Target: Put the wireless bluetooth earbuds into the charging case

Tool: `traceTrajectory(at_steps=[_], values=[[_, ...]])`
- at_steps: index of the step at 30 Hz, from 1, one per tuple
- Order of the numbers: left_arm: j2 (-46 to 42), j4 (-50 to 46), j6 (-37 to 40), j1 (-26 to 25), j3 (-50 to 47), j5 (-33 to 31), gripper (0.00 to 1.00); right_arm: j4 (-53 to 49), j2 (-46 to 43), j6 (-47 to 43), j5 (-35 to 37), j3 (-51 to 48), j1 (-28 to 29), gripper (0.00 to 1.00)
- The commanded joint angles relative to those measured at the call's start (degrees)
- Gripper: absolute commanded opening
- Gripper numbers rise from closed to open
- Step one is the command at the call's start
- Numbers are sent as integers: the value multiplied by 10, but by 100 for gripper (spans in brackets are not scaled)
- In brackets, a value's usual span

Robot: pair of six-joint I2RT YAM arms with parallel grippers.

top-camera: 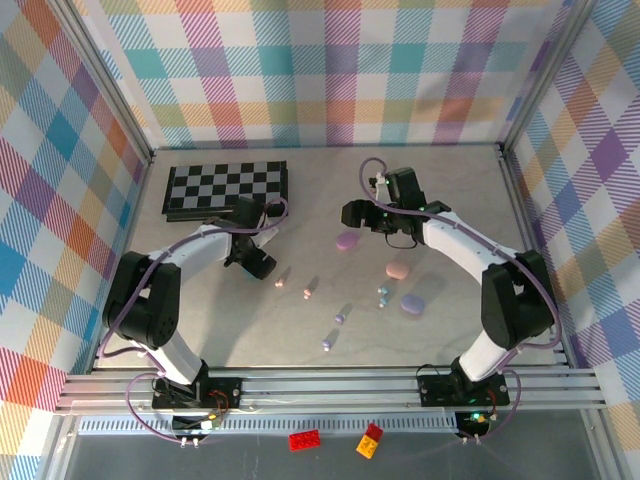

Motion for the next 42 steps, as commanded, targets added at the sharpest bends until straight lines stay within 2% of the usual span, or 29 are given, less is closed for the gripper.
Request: traceTrajectory(at_steps=[1,6,12,18,25,36,42], values=[[-3,-51,10,-6,19,5,90,-7,8,0,-16,17,5,78],[18,-66,11,-6,24,9,81,-7,4,4,-14,13,7,78],[19,-69,13,-6,24,25,82,-2,-4,5,-8,1,7,78],[33,-68,5,-6,25,10,86,1,-8,5,-8,-6,7,78],[52,-80,-9,-5,33,-4,83,5,-8,10,-8,-11,7,78],[69,-55,-18,2,34,-10,68,19,-9,21,-16,-22,8,78],[60,-38,-27,6,36,5,56,28,-15,20,-17,-35,11,78]])
